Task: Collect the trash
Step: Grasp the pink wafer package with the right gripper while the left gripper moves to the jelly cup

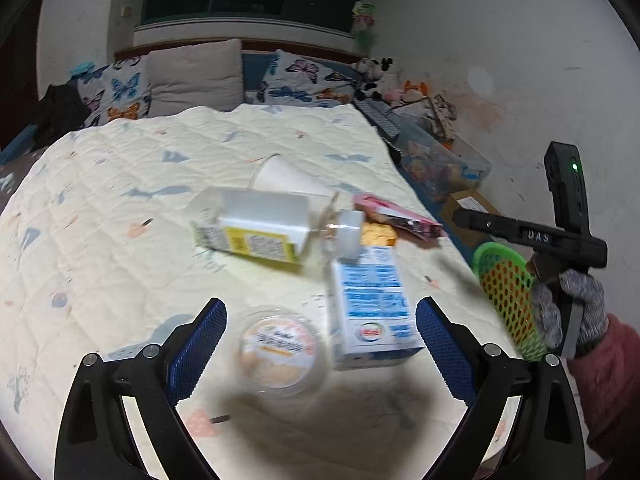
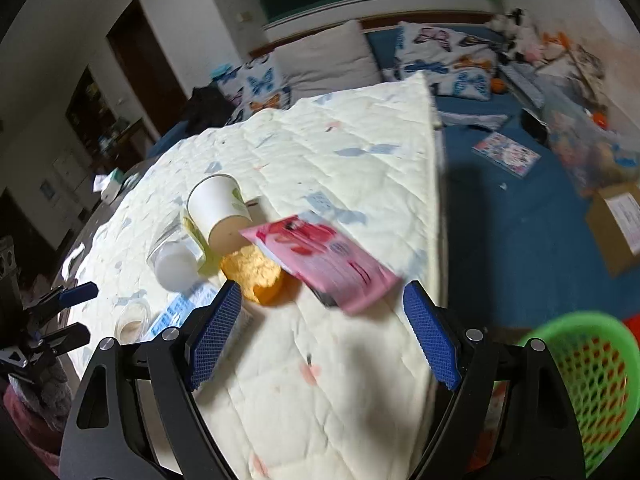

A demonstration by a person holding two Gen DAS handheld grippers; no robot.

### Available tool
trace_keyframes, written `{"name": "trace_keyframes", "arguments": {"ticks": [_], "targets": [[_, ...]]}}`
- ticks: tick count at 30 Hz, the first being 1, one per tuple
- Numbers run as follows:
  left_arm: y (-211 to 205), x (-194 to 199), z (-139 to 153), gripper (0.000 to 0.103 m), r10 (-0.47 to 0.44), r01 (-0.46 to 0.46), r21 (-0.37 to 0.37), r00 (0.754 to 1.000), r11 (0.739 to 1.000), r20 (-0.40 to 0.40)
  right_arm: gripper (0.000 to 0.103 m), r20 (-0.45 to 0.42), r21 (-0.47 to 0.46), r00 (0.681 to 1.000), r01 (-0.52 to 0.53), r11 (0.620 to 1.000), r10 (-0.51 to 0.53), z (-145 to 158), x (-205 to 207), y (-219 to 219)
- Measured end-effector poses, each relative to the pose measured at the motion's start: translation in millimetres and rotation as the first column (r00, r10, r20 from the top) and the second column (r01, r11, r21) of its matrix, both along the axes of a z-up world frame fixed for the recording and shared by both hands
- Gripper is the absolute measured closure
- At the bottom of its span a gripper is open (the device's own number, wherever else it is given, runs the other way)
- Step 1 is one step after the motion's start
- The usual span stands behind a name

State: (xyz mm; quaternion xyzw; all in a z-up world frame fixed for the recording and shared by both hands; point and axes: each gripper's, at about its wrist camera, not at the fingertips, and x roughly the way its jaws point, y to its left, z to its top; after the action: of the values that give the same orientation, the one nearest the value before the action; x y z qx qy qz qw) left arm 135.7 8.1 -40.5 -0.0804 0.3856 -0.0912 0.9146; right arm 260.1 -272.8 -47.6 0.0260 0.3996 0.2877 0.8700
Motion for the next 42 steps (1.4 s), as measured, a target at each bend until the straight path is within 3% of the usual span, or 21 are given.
{"name": "trace_keyframes", "arguments": {"ticks": [6,16,25,29,33,42], "targets": [[16.8,-1.1,-8.3,0.011,0.033,-0.034,-0.020,0.999,0.999,-0.026,0.018,-0.017,-0.050,0.993,-0.116,0.992,0.116,-9.4,33.5,36.6],[28.2,4.6,-20.4,0.011,0.032,-0.033,-0.020,0.997,0.999,-0.070,0.014,-0.095,-0.079,0.977,-0.199,0.977,0.191,-39.2,71.2,61.8],[26.9,9.5,-33.6,0.011,0.007,-0.010,-0.028,0.994,1.000,-0.107,0.014,-0.125,-0.073,0.975,-0.195,0.978,0.185,-52.9,79.7,62.3],[23.7,10.1,-39.0,0.011,-0.001,-0.001,-0.024,0.993,1.000,-0.120,0.028,-0.108,-0.105,0.981,-0.172,0.980,0.160,-52.5,75.9,58.6],[20.9,12.3,-45.0,0.011,-0.009,0.007,-0.017,0.991,1.000,-0.133,0.033,-0.104,-0.094,0.985,-0.148,0.985,0.138,-51.7,73.5,53.9],[17.3,13.6,-52.1,0.011,-0.033,0.034,0.002,0.991,0.999,-0.128,0.036,-0.049,-0.075,0.994,-0.101,0.992,0.098,-35.4,49.8,43.9]]}}
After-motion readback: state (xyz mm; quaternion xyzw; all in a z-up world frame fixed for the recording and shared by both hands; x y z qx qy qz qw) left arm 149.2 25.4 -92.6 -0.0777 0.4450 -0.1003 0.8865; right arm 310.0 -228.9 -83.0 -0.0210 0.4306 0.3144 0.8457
